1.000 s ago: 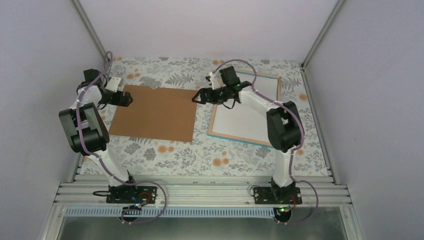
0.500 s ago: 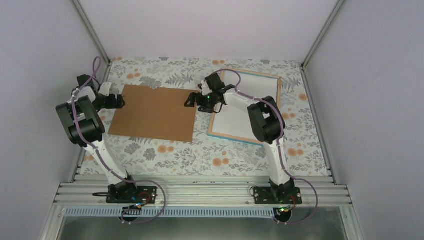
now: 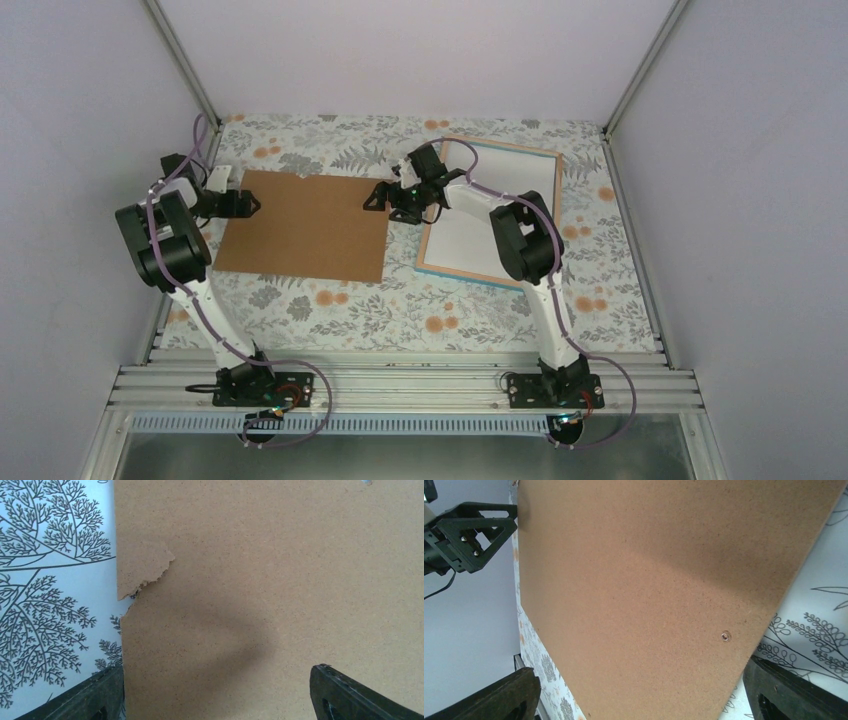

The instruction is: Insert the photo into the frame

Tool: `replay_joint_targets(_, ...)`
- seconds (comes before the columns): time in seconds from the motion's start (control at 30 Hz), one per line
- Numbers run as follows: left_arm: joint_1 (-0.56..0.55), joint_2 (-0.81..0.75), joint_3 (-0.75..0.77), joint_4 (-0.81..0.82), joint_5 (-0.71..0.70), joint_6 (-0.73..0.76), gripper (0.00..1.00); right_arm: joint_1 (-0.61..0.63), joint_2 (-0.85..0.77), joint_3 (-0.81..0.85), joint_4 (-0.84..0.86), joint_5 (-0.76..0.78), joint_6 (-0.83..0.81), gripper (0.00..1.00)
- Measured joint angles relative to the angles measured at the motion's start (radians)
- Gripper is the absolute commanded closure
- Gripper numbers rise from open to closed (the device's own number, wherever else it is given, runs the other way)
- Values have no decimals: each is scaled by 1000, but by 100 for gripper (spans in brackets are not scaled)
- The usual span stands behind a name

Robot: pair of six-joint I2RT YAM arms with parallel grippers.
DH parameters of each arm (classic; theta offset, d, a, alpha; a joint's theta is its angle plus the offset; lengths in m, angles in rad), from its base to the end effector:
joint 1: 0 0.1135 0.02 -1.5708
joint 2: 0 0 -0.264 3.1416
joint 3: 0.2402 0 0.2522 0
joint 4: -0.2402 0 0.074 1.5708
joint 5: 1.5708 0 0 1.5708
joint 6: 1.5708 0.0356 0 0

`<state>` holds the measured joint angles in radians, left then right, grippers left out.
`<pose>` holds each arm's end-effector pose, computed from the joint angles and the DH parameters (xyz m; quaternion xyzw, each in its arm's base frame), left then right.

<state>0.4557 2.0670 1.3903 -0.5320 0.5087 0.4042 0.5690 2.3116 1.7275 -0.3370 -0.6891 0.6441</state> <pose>0.3771 0.1655 0.1408 0.0208 0.9529 -0.1523 0.2616 0.4065 0.2868 0.1425 -0.0742 0.8954 0.4342 0.0644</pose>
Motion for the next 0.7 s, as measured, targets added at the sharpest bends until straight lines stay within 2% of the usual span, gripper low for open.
replay_joint_targets(0.23, -9, -24, -62, 58, 50, 13, 11, -14, -38, -44, 32, -14, -18, 2)
replay_joint_targets(0.57, -105, -68, -140, 15, 199, 21, 11, -37, -281, -172, 168, -122, -41, 2)
replay_joint_targets(0.7, -134, -92, -174, 9, 222, -10, 9, -81, -335, -213, 150, -126, -72, 1)
